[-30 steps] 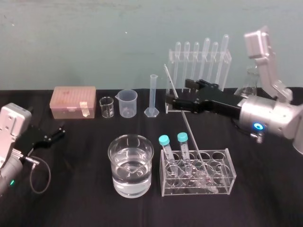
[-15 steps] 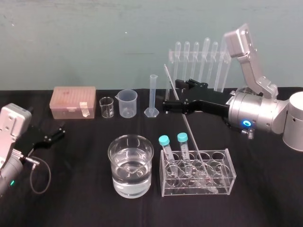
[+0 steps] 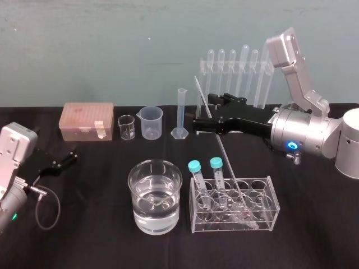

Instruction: Hold the thermometer with one hand and immerse one end into the beaker, then reinsert it into the test tube rack.

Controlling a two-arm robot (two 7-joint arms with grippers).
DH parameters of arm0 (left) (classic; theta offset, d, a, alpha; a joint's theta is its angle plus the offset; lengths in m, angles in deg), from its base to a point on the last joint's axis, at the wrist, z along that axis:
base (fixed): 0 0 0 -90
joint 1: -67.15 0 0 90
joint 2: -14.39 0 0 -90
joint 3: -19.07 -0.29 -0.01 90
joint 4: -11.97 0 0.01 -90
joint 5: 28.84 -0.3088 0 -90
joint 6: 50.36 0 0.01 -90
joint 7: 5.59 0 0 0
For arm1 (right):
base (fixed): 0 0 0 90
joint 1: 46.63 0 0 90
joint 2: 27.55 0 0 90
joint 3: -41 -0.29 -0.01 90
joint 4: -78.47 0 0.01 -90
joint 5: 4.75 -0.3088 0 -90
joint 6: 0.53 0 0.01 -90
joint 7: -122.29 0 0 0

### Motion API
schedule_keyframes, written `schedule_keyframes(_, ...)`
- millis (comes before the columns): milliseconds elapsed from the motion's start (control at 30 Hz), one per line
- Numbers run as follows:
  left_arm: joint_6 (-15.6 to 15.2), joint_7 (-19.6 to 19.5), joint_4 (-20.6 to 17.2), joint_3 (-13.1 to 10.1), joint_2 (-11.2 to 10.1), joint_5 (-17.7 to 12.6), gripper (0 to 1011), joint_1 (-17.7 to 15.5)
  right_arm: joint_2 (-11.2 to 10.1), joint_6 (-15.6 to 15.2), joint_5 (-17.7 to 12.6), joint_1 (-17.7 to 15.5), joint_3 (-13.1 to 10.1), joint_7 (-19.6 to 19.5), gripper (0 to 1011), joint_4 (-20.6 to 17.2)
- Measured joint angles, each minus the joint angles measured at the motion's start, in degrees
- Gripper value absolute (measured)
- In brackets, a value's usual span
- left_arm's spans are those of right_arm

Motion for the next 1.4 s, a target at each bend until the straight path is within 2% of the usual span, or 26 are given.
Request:
schedule_keyframes(133, 0.0, 0.0, 0.0, 0.0, 0.0, 0.0, 1008, 0.0, 0.0, 0.0, 0.0, 0.0, 0.0, 0.0, 995, 0.0)
schedule_keyframes(333, 0.0, 0.0, 0.0, 0.0, 0.0, 0.0, 1008, 0.0, 0.0, 0.0, -0.1, 0.0, -0.1, 0.0, 863, 0.1)
schedule_keyframes(367, 0.0, 0.0, 0.0, 0.0, 0.0, 0.0, 1008, 0.0, 0.0, 0.0, -0.1, -0.1, -0.1, 0.0, 802, 0.1)
schedule_keyframes(433, 0.0, 0.0, 0.0, 0.0, 0.0, 0.0, 1008, 0.0, 0.1, 0.0, -0.1, -0.1, -0.1, 0.0, 765, 0.1)
schedule_keyframes(633, 0.0, 0.0, 0.0, 0.0, 0.0, 0.0, 1008, 0.0, 0.1, 0.1, -0.1, -0.1, -0.1, 0.0, 568, 0.1)
schedule_keyframes(700, 0.0, 0.0, 0.0, 0.0, 0.0, 0.0, 1008, 0.0, 0.1, 0.1, -0.2, -0.1, -0.1, 0.0, 536, 0.1)
schedule_keyframes(800, 0.0, 0.0, 0.0, 0.0, 0.0, 0.0, 1008, 0.0, 0.1, 0.1, -0.2, -0.1, -0.1, 0.0, 404, 0.1)
schedule_keyframes(867, 0.0, 0.0, 0.0, 0.0, 0.0, 0.0, 1008, 0.0, 0.1, 0.1, -0.2, -0.1, -0.1, 0.0, 364, 0.1)
schedule_keyframes(1067, 0.0, 0.0, 0.0, 0.0, 0.0, 0.0, 1008, 0.0, 0.1, 0.1, -0.2, -0.1, -0.1, 0.0, 136, 0.1)
schedule_keyframes(1200, 0.0, 0.0, 0.0, 0.0, 0.0, 0.0, 1008, 0.0, 0.1, 0.1, -0.2, -0.1, -0.1, 0.0, 56, 0.1)
schedule_keyframes(1400, 0.0, 0.0, 0.0, 0.0, 0.0, 0.0, 1008, 0.0, 0.1, 0.2, -0.3, -0.2, -0.2, 0.0, 56, 0.1)
